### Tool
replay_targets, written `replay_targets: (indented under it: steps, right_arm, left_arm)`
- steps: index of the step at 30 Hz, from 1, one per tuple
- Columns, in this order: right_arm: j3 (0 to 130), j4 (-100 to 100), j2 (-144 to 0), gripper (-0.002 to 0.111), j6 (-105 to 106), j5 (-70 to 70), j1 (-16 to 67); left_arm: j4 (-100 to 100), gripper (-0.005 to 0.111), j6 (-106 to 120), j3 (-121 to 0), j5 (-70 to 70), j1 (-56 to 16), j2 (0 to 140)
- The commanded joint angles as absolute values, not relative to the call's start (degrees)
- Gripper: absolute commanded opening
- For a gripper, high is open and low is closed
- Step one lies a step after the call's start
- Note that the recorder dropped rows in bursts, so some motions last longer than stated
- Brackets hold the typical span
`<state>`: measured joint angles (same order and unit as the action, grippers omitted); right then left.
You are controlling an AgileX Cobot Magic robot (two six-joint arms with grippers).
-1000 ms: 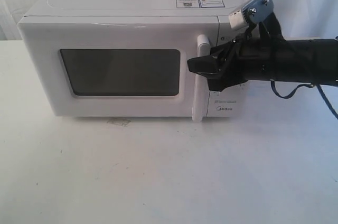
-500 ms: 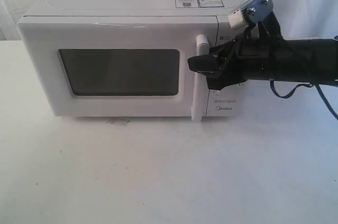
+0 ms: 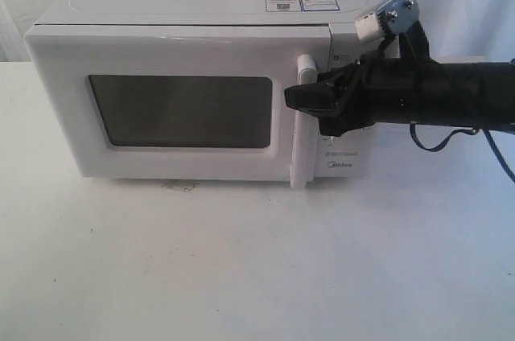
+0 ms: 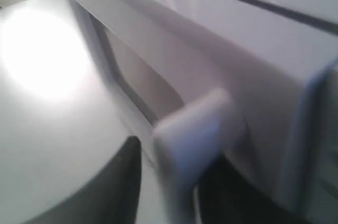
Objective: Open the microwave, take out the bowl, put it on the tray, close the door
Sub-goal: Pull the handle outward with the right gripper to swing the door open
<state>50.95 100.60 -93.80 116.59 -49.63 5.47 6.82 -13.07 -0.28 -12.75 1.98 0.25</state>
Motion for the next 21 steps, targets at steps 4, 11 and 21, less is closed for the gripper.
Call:
replay_targets:
  steps: [4,11,21]
  right_arm:
    - [52.4,99.9,-94.9,0.000,117.2,-65.7,7.6]
    - [52.4,97.0,-94.7,0.000,113.3,-65.5,7.6]
    - [52.4,88.5,-90.9,0.004,107.2,-65.3,7.6]
  left_arm:
    - [6.6,0.000,-13.1,0.0,-12.9,2.2,0.0]
    - [6.6,0.000,-13.1,0.0,-12.9,2.2,0.0]
    - [6.6,0.000,-13.1,0.0,-12.9,2.2,0.0]
